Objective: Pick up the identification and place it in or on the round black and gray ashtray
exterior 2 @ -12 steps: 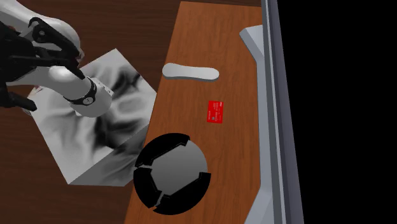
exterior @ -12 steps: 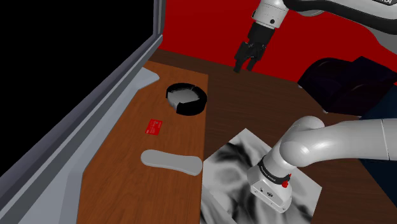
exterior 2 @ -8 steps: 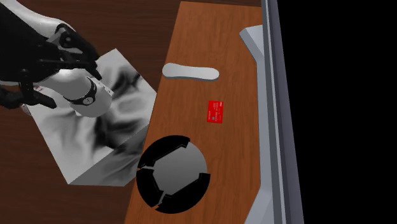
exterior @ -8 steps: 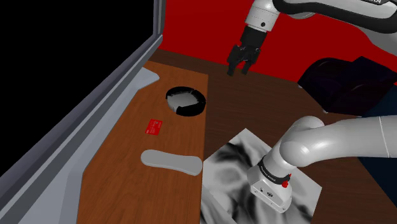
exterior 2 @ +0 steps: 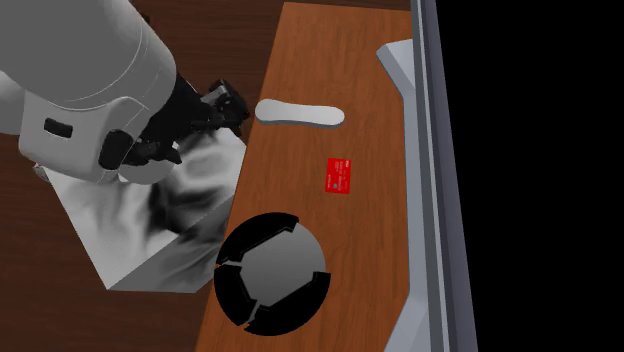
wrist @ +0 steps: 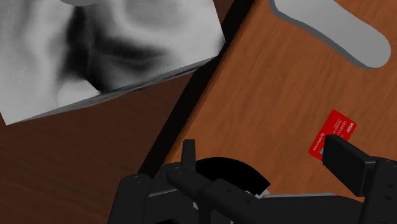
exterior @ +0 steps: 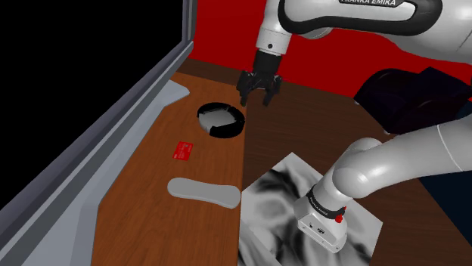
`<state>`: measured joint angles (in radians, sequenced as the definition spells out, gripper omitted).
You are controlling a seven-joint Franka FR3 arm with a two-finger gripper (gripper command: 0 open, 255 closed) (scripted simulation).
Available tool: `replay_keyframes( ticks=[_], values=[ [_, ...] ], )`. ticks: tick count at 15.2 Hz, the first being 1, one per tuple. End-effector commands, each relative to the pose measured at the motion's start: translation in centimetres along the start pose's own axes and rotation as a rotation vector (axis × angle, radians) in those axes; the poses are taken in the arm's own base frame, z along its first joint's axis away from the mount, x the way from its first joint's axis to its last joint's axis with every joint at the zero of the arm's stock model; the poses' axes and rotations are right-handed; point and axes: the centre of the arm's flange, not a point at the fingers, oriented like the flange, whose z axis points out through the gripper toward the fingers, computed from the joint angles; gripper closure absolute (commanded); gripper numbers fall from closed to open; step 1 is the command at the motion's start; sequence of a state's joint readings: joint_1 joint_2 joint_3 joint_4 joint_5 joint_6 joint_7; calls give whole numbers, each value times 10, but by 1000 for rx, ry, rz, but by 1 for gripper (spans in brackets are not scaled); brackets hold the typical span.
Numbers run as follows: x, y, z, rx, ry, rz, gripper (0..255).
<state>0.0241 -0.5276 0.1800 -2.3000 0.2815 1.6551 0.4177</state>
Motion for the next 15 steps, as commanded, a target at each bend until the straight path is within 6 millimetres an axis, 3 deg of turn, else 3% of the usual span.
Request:
replay_keyframes(
  ticks=[1, 15],
  values=[
    [10, -18, 19, 10, -35, 55, 0],
    [89, -132, 144, 76, -267, 410, 0]
  ],
)
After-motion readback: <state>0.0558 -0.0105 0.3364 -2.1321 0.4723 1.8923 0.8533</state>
